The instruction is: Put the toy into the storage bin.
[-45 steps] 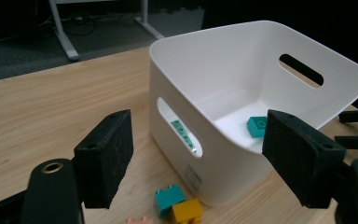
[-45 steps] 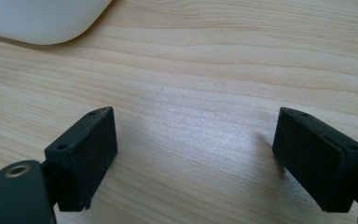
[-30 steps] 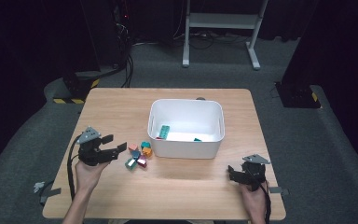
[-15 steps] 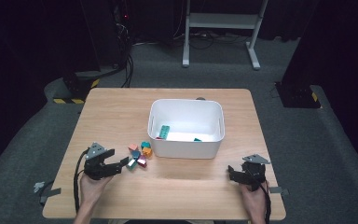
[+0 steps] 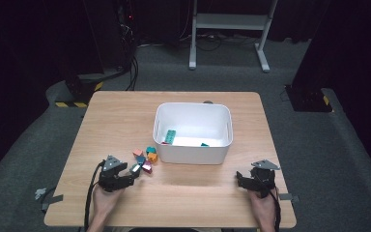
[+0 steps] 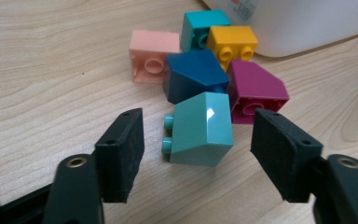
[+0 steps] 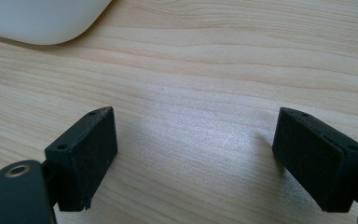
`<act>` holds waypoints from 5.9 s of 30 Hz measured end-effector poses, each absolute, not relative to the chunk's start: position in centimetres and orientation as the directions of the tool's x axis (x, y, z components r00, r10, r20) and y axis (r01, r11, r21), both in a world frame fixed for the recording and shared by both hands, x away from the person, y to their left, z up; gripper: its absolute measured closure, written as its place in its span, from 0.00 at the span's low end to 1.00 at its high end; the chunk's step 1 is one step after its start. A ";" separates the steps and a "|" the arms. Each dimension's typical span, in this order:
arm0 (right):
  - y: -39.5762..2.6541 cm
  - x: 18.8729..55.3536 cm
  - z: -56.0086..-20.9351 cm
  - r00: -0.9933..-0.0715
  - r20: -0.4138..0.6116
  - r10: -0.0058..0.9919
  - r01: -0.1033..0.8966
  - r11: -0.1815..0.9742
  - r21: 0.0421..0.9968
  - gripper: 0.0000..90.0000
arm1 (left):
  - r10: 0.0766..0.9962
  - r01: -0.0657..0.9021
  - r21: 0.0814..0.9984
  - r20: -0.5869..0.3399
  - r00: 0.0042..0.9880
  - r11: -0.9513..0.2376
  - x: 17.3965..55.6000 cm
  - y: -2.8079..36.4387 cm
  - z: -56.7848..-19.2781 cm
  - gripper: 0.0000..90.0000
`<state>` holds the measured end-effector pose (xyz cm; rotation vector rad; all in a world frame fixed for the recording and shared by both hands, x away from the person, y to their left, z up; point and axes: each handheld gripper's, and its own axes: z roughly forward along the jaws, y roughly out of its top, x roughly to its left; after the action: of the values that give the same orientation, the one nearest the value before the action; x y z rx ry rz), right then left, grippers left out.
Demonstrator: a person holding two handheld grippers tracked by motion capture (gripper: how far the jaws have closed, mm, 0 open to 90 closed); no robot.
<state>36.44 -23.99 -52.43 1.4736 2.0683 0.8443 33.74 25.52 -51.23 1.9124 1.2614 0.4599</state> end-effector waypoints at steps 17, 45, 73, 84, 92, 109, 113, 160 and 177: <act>-24.0 36.4 -52.4 -0.319 -0.018 0.947 0.664 0.238 0.709 0.15 | 0.904 0.624 0.754 -0.099 0.416 -0.204 34.2 25.0 -52.4 0.58; -24.0 36.4 -52.4 -0.319 -0.018 0.948 0.664 0.237 0.709 0.15 | 0.899 0.610 0.772 -0.121 0.420 -0.181 33.3 25.8 -51.5 0.64; -23.8 36.3 -52.4 -0.333 -0.026 0.942 0.658 0.252 0.709 0.15 | 0.901 0.597 0.798 -0.196 0.387 -0.083 32.0 28.3 -48.3 0.64; -23.8 36.4 -52.4 -0.334 -0.020 0.942 0.660 0.249 0.709 0.15 | 0.894 0.595 0.800 -0.208 0.396 -0.077 32.4 28.6 -47.2 0.64; -23.8 36.4 -52.4 -0.335 -0.022 0.942 0.659 0.251 0.709 0.15 | 0.882 0.575 0.814 -0.208 0.424 -0.084 32.8 28.0 -45.6 0.64; -23.8 36.4 -52.4 -0.335 -0.020 0.942 0.660 0.250 0.708 0.15 | 0.878 0.589 0.803 -0.210 0.431 -0.097 33.5 26.8 -43.4 0.64; -23.8 36.4 -52.4 -0.335 -0.020 0.942 0.660 0.250 0.708 0.15 | 0.874 0.576 0.812 -0.210 0.439 -0.095 33.5 26.6 -42.8 0.64; -23.8 36.4 -52.4 -0.334 -0.019 0.942 0.660 0.248 0.709 0.15 | 0.802 0.524 0.835 -0.196 0.564 -0.164 38.8 22.4 -36.3 0.64; -23.8 36.4 -52.4 -0.331 -0.017 0.944 0.662 0.245 0.709 0.15 | 0.768 0.470 0.842 -0.112 0.631 -0.263 41.1 18.3 -36.0 0.64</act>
<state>36.39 -23.80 -52.43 1.4637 2.0792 0.8491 41.14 18.33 -35.98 1.9163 0.9800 0.4001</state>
